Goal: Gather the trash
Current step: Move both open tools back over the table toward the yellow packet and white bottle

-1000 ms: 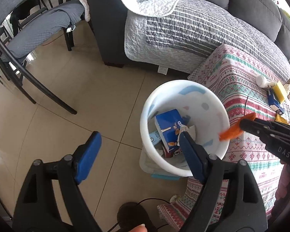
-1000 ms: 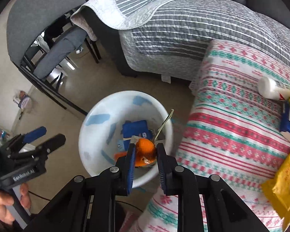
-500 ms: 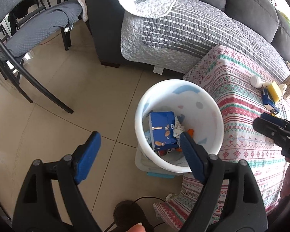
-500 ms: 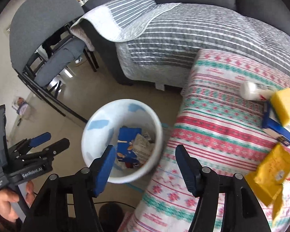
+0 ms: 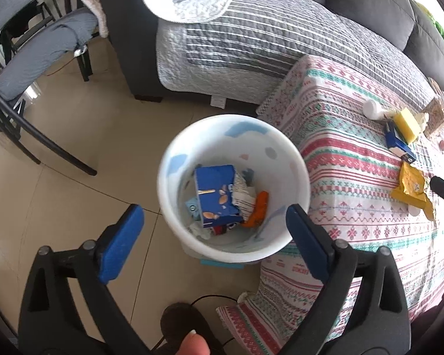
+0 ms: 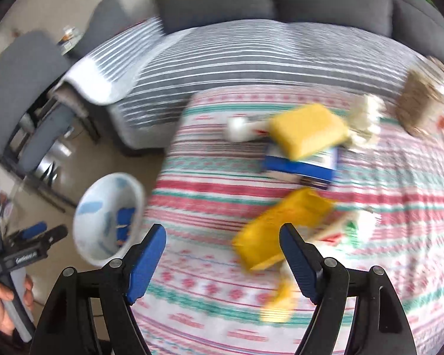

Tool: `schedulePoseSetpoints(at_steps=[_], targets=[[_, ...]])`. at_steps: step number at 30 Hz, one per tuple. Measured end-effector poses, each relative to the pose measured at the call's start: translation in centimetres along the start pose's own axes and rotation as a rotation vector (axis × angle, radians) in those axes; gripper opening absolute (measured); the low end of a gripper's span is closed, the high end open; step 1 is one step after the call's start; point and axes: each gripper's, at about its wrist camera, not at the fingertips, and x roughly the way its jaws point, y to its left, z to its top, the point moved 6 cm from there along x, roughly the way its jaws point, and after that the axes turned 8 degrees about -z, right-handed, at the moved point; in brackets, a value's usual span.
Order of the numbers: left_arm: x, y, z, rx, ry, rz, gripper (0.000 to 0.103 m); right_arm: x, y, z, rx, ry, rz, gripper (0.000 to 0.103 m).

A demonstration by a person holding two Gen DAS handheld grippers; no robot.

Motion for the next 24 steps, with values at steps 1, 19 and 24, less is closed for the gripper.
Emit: schedulePoseSetpoints(at_steps=[1, 19, 24], targets=[[0.1, -0.4, 0.1, 0.009, -0.002, 0.010, 0.097, 0.1, -1.0, 0.1, 0.022, 0.005, -0.013, 0.081], [1.9, -8.5, 0.9, 0.111, 0.010, -0.027, 0.098, 5.1, -11.2, -1.8, 0.277, 0.201, -0.105, 0.081], [2.2, -9.6, 0.7, 0.136, 0.017, -0.023, 0.098, 6.5, -10.2, -2.0, 0.245, 0.239, -0.099, 0.079]])
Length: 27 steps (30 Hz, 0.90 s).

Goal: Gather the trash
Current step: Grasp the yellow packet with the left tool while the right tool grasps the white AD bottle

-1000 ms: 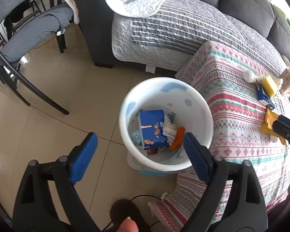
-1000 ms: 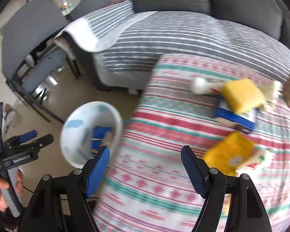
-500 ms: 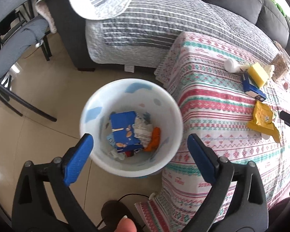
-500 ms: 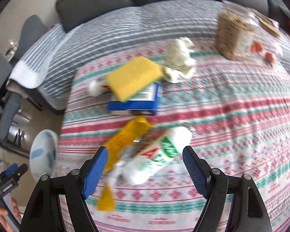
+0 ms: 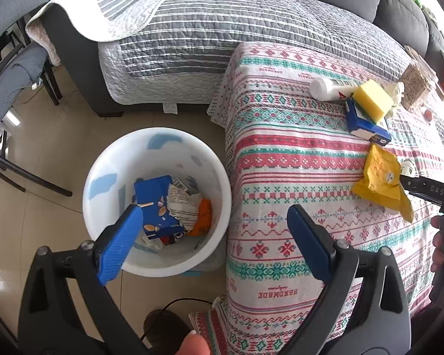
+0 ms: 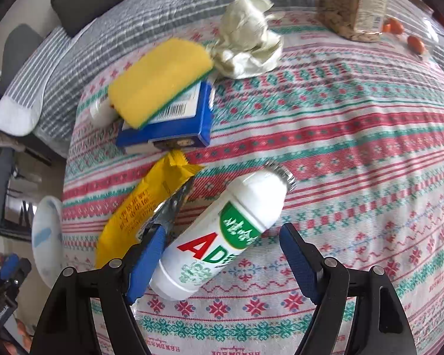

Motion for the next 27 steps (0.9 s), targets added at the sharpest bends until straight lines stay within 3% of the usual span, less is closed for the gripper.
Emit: schedulePoseSetpoints(at_steps=[1, 3, 6, 11, 27], targets=[[0.1, -0.2, 0.0, 0.005, 0.002, -0.001, 0.098, 0.0, 0.0, -0.1, 0.002, 0.005, 0.002, 0.077], [0.3, -0.6, 0.1, 0.017, 0.006, -0.005, 0.098, -0.1, 0.0, -0.2, -0.006, 0.006, 0.009, 0.055], [0.7, -1.4, 0.2, 0.032, 0.012, -0.009, 0.098, -0.5, -0.6, -0.5, -0.030, 0.013, 0.007, 0.045], [1.5, -3.7, 0.5, 0.053, 0.024, -0.046, 0.098, -2.0, -2.8, -0.5, -0.053, -0.031, -0.033, 0.040], [5.4, -16.6, 1.2, 0.192, 0.076, -0.304, 0.097, -3.9, -10.8, -0.6, -0.007, -0.055, -0.057, 0.038]])
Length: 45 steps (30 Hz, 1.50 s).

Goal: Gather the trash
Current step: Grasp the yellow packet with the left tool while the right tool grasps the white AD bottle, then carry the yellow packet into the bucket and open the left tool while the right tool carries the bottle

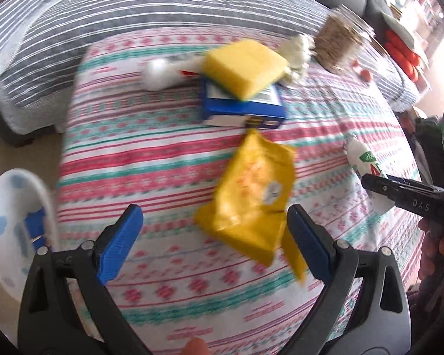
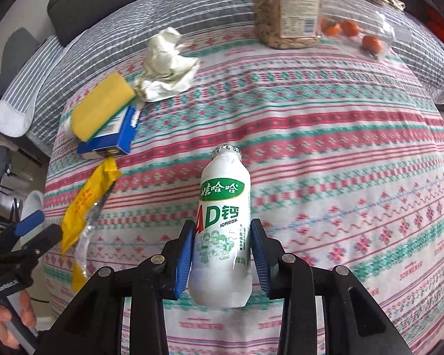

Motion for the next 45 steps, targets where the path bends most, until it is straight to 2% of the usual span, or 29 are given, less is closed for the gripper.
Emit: schedulePoseSetpoints(at_steps=[5, 10, 16, 18, 23, 33, 45], targets=[[1.7, -2.1, 0.3, 0.053, 0.016, -0.025, 0.095, -0.3, -1.8, -0.3, 0.012, 0.002, 0.012, 0.038], [3.3, -2.5, 0.3, 0.066, 0.048, -0.012, 0.090, -0.5, -3.4, -0.6, 0.022, 0.007, 0.018, 0.038], [3.6, -2.1, 0.3, 0.064, 0.052, -0.001, 0.077, -0.6, -4.4, -1.0, 0.027, 0.015, 0.020, 0.038], [3.6, -2.3, 0.4, 0.066, 0.046, 0.000, 0.066, -0.7, -4.4, -1.0, 0.030, 0.016, 0.021, 0.038], [3.4, -2.5, 0.3, 0.066, 0.044, -0.016, 0.061, -1.3, -5.0, -1.2, 0.039, 0.010, 0.025, 0.038], [1.3, -2.5, -0.2, 0.078, 0.016, -0.029, 0.060, -2.6, -4.3, -1.2, 0.035, -0.008, 0.037, 0.038], [-1.8, 1.8, -0.7, 0.012, -0.022, 0.026, 0.060, -3.4, 0.2, -0.2, -0.020, -0.044, 0.065, 0.037]])
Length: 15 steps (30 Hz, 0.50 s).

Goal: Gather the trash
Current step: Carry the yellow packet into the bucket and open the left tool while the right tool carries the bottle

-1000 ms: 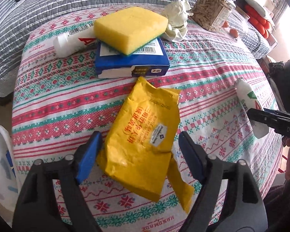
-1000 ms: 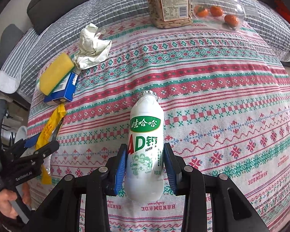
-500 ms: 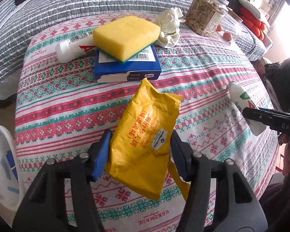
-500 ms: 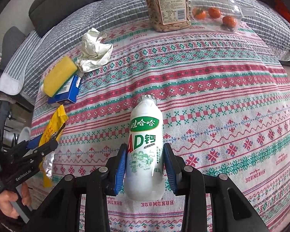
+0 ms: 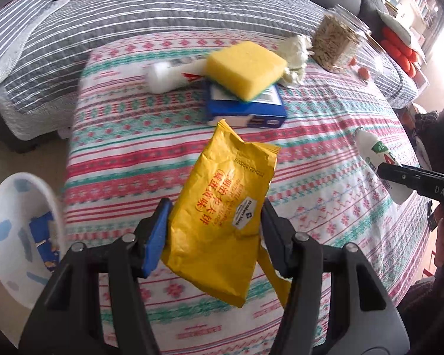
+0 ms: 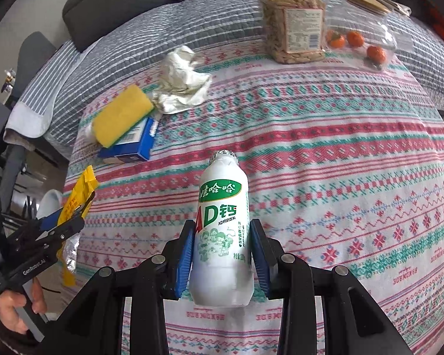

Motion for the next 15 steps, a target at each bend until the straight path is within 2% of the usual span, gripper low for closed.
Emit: schedulePoseSetpoints(at_steps=[15], targets=[[-4.2, 7.2, -1.8, -0.124, -0.049, 0.091, 0.060, 0.1, 8.8, -0.4, -0.123, -0.024, 0.070, 0.037]])
